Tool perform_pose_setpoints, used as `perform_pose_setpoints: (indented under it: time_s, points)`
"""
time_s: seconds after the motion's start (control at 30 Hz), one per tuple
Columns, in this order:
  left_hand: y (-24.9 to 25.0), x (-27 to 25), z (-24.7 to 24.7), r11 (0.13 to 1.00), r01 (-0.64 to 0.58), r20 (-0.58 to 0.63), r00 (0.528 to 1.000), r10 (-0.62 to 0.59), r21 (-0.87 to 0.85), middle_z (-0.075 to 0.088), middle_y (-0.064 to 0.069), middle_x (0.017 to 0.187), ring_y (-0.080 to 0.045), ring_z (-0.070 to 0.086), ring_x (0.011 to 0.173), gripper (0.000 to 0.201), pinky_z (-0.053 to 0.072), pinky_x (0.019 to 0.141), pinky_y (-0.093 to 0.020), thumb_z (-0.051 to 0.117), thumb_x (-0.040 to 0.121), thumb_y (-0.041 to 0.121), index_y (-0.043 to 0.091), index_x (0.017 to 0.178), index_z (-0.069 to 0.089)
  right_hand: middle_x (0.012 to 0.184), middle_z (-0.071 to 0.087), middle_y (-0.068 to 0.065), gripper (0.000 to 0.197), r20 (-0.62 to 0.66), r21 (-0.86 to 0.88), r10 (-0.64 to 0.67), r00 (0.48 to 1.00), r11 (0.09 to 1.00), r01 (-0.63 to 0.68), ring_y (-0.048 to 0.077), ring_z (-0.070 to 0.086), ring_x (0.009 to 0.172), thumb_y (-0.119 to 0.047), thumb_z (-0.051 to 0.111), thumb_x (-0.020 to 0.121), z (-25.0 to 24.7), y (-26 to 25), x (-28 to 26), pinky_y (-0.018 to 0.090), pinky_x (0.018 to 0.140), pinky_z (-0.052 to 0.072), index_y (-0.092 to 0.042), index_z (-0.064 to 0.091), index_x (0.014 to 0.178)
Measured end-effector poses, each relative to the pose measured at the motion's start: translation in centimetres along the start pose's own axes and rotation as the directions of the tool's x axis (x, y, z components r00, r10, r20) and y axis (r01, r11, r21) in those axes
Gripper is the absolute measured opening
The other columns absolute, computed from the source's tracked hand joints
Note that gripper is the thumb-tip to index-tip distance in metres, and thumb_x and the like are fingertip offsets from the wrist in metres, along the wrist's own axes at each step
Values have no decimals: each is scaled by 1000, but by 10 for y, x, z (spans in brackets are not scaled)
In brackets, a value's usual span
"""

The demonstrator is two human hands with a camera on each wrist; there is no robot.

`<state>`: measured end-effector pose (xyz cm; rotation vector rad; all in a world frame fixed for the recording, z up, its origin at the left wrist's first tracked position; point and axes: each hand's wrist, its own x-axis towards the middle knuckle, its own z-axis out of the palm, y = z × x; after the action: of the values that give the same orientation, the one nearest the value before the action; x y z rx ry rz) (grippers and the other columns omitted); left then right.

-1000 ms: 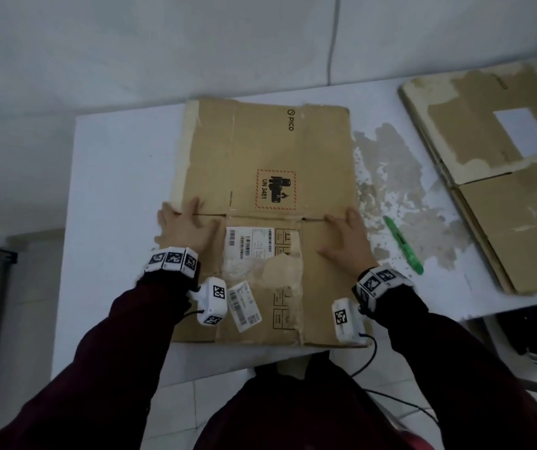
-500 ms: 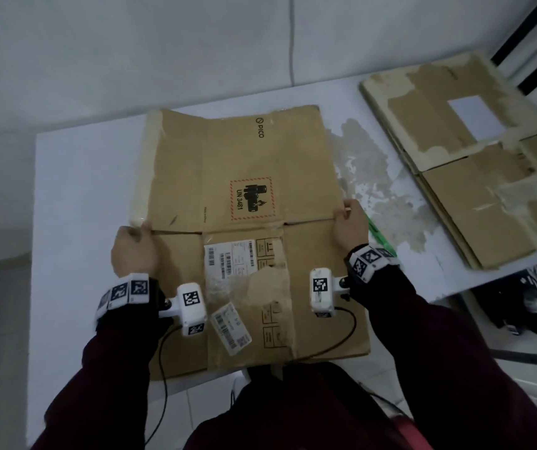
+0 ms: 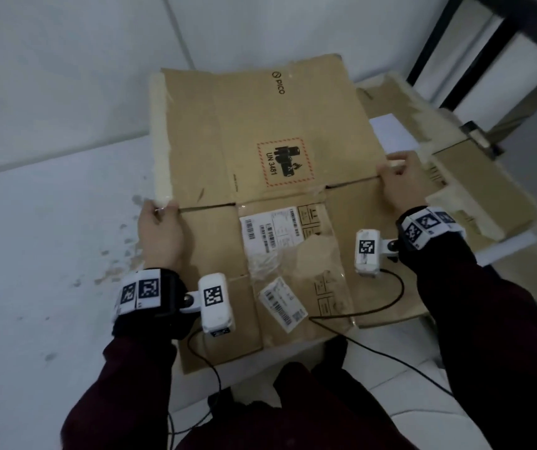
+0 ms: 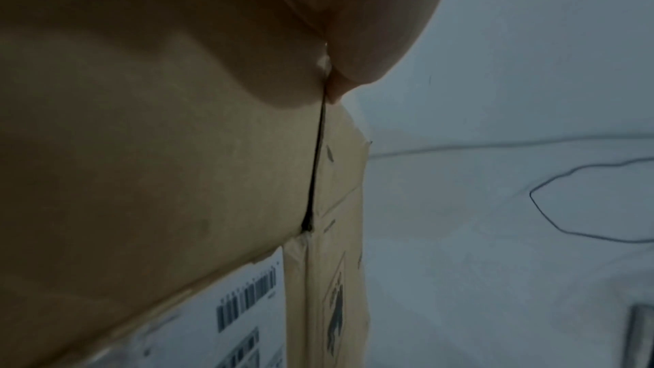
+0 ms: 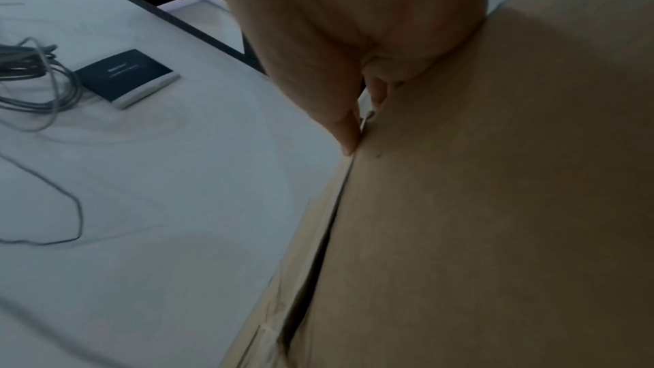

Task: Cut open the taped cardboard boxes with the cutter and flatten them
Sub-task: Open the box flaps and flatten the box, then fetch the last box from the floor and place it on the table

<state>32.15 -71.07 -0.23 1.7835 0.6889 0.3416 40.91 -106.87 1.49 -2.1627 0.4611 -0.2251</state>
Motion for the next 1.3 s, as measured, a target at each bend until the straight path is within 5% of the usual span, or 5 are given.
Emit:
perform_pose_setpoints:
  time_s: [0.1,0.57,0.87,1.13,1.3]
  points:
    - [27,-26,64,1000,6,-14,1000,-6,-13,43,5,72,-16,41,70,17,26,63,-25,49,97,22,7,90,46,83,49,-6,29,-11,26,9,1000,1000,-9,17,49,88,-18,55,90,-41,19,51,24,73,40,-8,52,116]
    - [77,-69,312,982,188,3,982,-188,8,48,-6,78,-25,47,82,17,31,72,-27,47,97,19,9,84,41,141,44,18,47,360,-380,37,932,918,111,36,42,129,-15,49,93,-146,138,220,44,107,33,-6,40,139]
    - [50,-84,347,899,312,-43,948,-314,307,48,-28,123,-40,48,113,24,36,90,-39,43,99,25,2,105,43,140,48,15,79,391,-402,337,857,900,-171,35,50,120,-59,55,82,-178,202,224,34,90,39,-10,39,141]
    - [49,-85,358,809,289,-27,947,-321,512,34,-20,144,-39,31,132,54,30,103,-44,44,98,33,16,148,29,149,35,15,72,310,-381,282,908,912,-153,35,37,133,-37,60,89,-189,214,204,42,110,31,-8,26,147]
    - [37,-73,346,808,87,120,974,-192,583,50,-30,120,-45,47,113,40,40,90,-44,44,96,28,9,131,42,153,26,17,55,192,-503,177,965,862,-58,33,26,139,-20,45,95,-170,209,185,46,115,19,-5,28,145]
